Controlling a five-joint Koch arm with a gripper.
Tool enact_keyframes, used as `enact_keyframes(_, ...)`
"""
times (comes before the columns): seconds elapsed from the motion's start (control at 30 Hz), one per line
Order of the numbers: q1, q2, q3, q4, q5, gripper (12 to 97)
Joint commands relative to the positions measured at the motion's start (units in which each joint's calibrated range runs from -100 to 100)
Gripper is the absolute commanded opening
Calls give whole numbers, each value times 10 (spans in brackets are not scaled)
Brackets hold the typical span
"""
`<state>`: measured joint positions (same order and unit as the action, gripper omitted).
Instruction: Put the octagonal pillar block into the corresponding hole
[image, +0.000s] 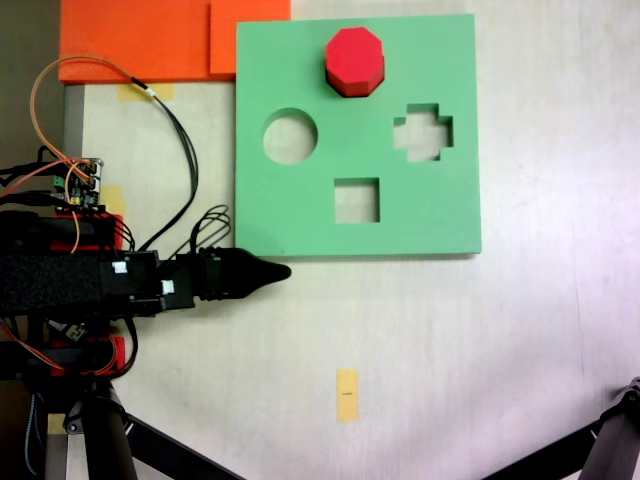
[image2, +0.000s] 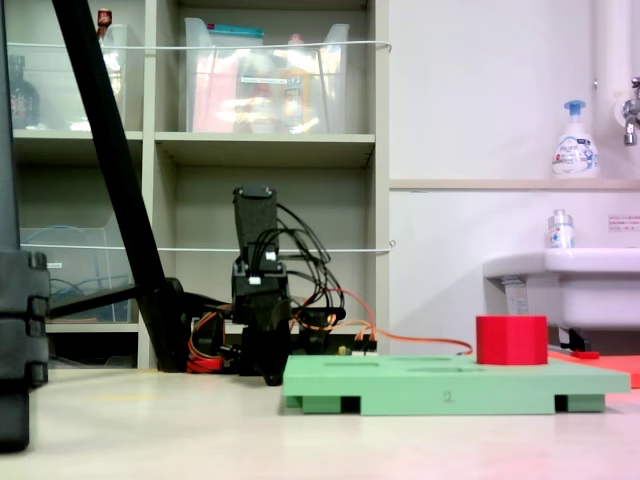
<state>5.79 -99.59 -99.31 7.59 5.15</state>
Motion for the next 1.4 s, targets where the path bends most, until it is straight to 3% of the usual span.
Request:
enact_keyframes(0.0, 0, -4, -7, -58, 1, 495)
enact_keyframes(0.4, 0, -4, -7, -59, 3, 495)
enact_keyframes(0.53, -57, -4, -7, -53, 19, 515)
enact_keyframes(0.63, -66, -4, -7, -50, 19, 521)
enact_keyframes(0.93, -31, -4, -7, -53, -21, 511)
enact_keyframes(1.37, -25, -4, -7, -52, -45, 493)
